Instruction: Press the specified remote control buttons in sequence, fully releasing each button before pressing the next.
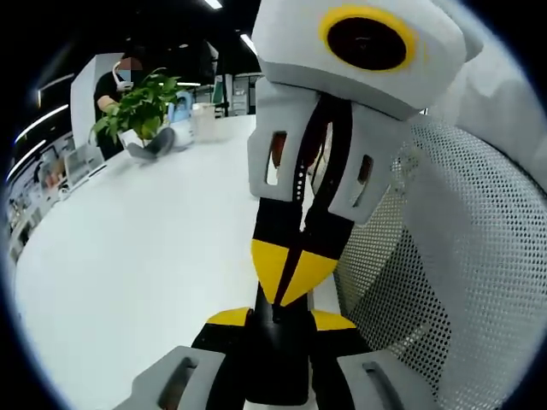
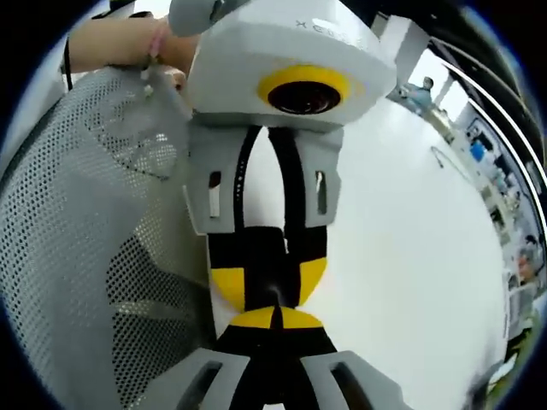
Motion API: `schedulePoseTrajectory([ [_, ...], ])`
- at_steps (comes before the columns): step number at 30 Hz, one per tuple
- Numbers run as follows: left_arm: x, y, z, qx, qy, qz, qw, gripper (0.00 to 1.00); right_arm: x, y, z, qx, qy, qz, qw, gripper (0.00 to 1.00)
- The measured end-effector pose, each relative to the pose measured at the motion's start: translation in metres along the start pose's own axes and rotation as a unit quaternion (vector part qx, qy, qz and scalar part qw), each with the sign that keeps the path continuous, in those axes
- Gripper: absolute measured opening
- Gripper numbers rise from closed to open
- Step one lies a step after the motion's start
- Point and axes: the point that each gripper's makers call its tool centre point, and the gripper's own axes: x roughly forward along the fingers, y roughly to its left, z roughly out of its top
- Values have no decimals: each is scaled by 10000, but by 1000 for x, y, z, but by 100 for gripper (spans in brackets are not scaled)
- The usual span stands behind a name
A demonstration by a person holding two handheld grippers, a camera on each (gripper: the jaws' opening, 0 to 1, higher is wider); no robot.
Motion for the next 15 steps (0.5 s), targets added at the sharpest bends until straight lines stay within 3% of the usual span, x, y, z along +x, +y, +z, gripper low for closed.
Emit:
schedulePoseTrajectory([
  [4, 0, 0, 0, -10, -5, -2, 10000, 25, -1, 3, 1, -641, 30, -316, 9974, 0],
  [15, 0, 0, 0, -10, -6, -5, 10000, 25, 1, 4, 4, -495, -12, 55, 9988, 0],
])
